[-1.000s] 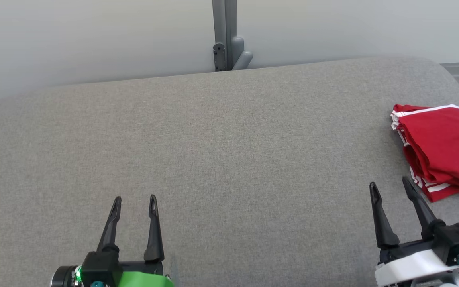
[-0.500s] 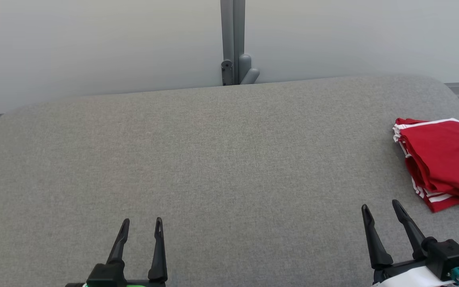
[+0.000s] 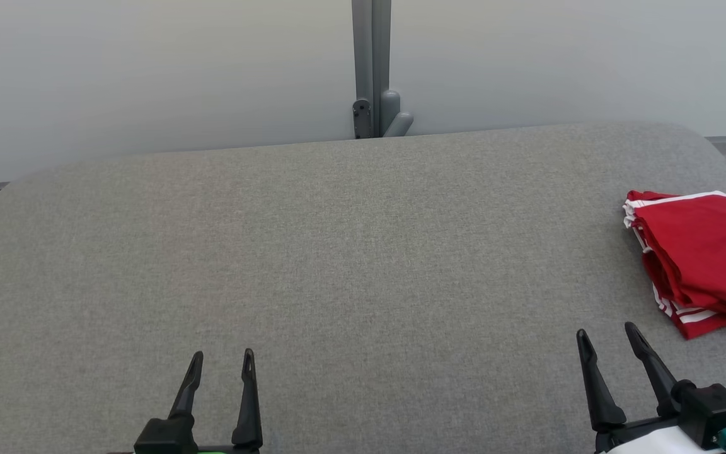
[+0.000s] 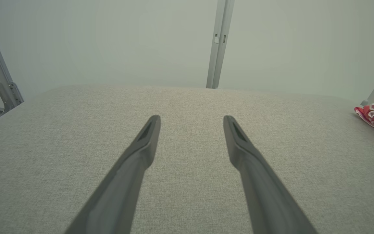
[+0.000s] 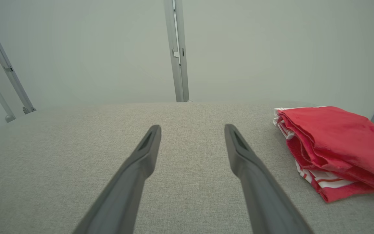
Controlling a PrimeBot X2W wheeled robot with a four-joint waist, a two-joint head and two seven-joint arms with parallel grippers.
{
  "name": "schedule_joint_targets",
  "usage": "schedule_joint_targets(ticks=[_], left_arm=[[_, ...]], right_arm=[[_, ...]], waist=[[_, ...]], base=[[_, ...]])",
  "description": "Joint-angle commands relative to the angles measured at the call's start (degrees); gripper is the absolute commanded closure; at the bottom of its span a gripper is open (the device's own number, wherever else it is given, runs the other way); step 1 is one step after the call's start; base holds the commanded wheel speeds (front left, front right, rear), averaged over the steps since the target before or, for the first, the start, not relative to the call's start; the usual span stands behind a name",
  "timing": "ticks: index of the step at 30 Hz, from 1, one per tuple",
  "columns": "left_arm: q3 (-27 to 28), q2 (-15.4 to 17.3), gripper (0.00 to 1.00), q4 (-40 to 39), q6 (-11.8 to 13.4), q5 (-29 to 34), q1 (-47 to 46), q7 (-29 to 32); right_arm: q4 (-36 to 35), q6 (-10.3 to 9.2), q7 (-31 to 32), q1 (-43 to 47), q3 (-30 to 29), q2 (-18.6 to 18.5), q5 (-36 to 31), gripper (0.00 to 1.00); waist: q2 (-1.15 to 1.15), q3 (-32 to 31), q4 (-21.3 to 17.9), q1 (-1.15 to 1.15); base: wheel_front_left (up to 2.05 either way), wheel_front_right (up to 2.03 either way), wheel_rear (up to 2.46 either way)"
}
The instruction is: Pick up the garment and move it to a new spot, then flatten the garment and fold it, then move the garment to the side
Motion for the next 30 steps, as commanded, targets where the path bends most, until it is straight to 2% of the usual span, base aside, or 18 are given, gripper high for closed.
schedule_joint_targets(ticks=[1,16,17,20,30], left_arm=[[0.2,0.1,0.0,0.1,-0.2,-0.6,-0.3,-0.1],[0.5,0.1,0.0,0.2,-0.3,-1.0,-0.9,-0.1],[0.2,0.0,1.0,0.5,-0.3,-1.2,-0.1,0.0],[0.1,0.0,1.0,1.6,-0.3,-2.2,0.4,0.4],[1.6,0.5,1.0,3.3,-1.8,-13.5,-2.5,2.6]], right_arm=[[0.2,-0.09,-0.1,0.6,-0.2,-0.2,0.4,0.0],[0.6,-0.09,-0.1,0.3,-0.4,0.3,0.6,0.0],[0.8,0.0,0.0,0.1,-0.3,0.4,0.2,1.0],[2.0,0.0,0.2,0.2,-0.1,0.8,1.1,1.0],[4.0,-0.01,2.8,-2.5,-1.3,0.7,12.8,1.0]], waist=[[0.0,0.0,0.0,0.0],[0.0,-0.4,0.5,0.0],[0.0,-0.4,0.5,0.0],[0.0,-0.4,0.5,0.0],[0.0,-0.2,0.3,0.0]], base=[[0.0,0.0,0.0],[0.0,0.0,0.0],[0.0,0.0,0.0],[0.0,0.0,0.0],[0.0,0.0,0.0]])
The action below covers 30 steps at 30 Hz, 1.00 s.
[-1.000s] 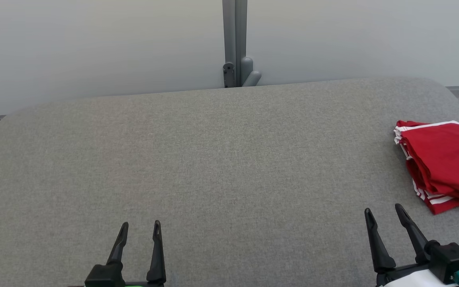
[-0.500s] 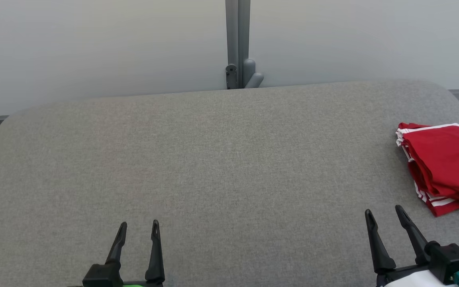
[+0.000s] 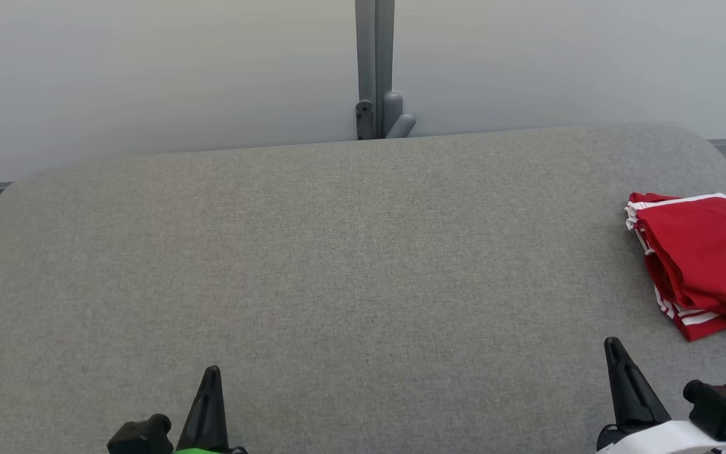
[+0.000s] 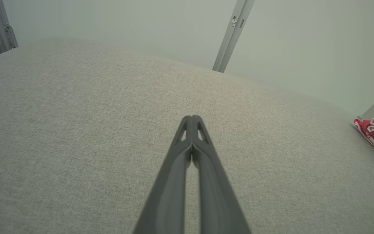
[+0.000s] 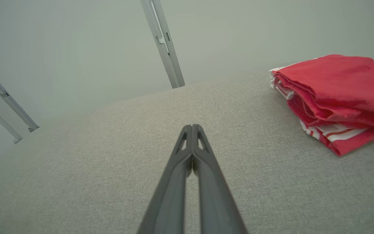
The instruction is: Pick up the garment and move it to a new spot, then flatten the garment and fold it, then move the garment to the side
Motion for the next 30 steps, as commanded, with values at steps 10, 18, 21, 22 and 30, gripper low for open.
schedule_joint_targets(ticks=[10,18,21,22,30], left_arm=[[1.7,0.6,1.0,1.1,-1.5,-10.7,-4.7,2.0],[2.9,0.7,1.0,1.9,-2.5,-17.8,-6.4,3.6],[3.3,0.7,1.0,2.3,-2.8,-20.2,-7.1,4.1],[3.5,0.7,1.0,2.4,-2.9,-21.1,-7.3,4.4],[4.6,0.7,1.0,3.2,-3.8,-27.1,-8.9,5.8]], right_arm=[[1.2,-0.01,2.6,-3.9,-1.6,-0.3,10.9,1.0],[2.5,-0.02,4.4,-5.7,-2.6,-0.1,18.1,1.0],[3.0,-0.02,5.1,-6.3,-3.0,0.0,20.6,1.0],[3.1,-0.02,5.3,-6.5,-3.1,0.0,21.5,1.0],[4.3,-0.02,7.1,-8.1,-4.1,0.3,27.6,1.0]], waist=[[0.0,0.3,-0.1,0.0],[0.0,0.5,-0.2,0.0],[0.0,0.6,-0.3,0.0],[0.0,0.6,-0.3,0.0],[0.0,0.8,-0.4,0.0]], base=[[0.0,0.0,0.0],[0.0,0.0,0.0],[0.0,0.0,0.0],[0.0,0.0,0.0],[0.0,0.0,0.0]])
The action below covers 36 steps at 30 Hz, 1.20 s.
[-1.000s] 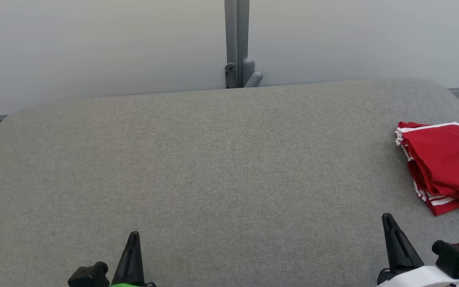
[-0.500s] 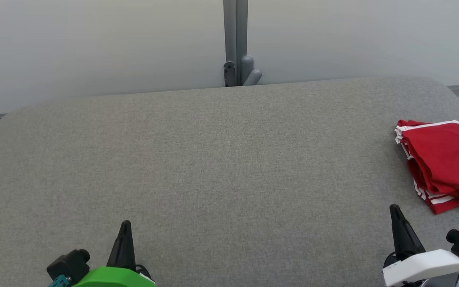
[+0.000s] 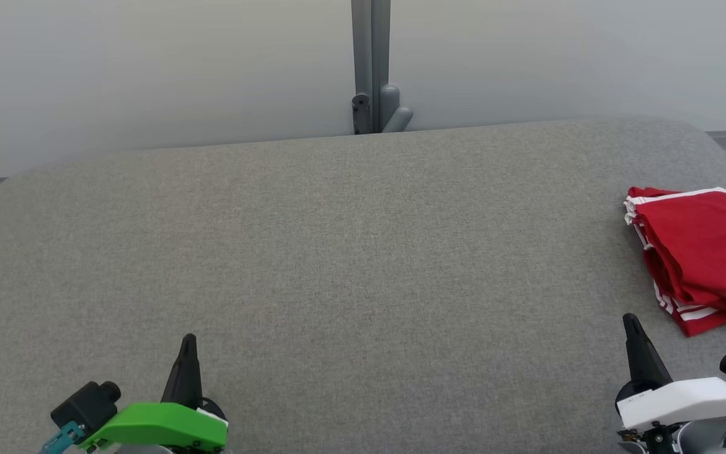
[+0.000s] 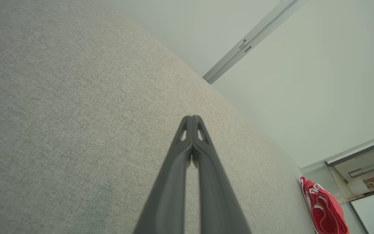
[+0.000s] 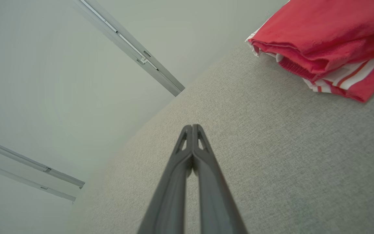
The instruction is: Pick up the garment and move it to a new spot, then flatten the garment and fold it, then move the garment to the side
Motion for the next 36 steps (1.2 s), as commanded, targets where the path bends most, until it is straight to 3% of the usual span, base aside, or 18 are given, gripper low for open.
schedule_joint_targets(ticks=[1,36], left_arm=[[0.6,0.4,1.0,-0.3,-0.5,-2.1,-2.1,0.4],[5.0,0.2,1.0,2.8,-3.4,-22.7,-7.5,5.7]], right_arm=[[-0.1,-0.03,0.7,-1.8,-0.6,-0.1,2.3,1.0],[4.0,-0.03,7.1,-7.2,-4.6,1.1,23.1,1.0]], waist=[[0.0,0.0,0.0,0.0],[0.0,1.0,-0.5,0.0]], base=[[0.0,0.0,0.0],[0.0,0.0,0.0]])
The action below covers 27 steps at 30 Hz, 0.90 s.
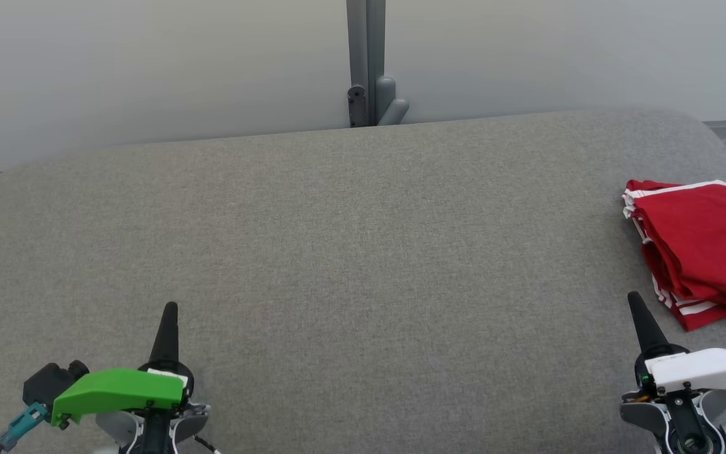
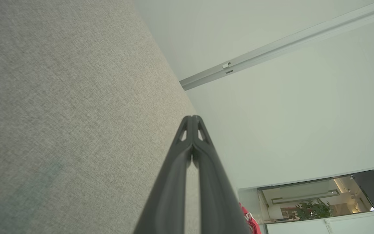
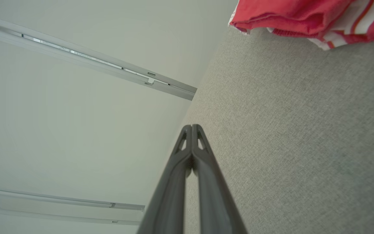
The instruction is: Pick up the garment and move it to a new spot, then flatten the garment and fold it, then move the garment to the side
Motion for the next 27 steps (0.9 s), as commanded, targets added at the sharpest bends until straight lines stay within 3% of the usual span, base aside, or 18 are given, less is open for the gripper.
schedule_joint_targets(ticks=[1,27], left_arm=[[0.4,0.2,1.0,-0.1,-0.5,-1.3,-1.6,0.4],[3.2,0.0,1.0,1.9,-2.3,-13.6,-4.9,3.6]], right_arm=[[-0.1,0.02,0.4,-1.5,-0.4,-0.1,1.4,1.0],[2.4,0.02,4.5,-4.7,-3.2,0.9,13.7,1.0]], waist=[[0.0,0.0,0.0,0.0],[0.0,0.8,-0.4,0.0]], base=[[0.0,0.0,0.0],[0.0,0.0,0.0]])
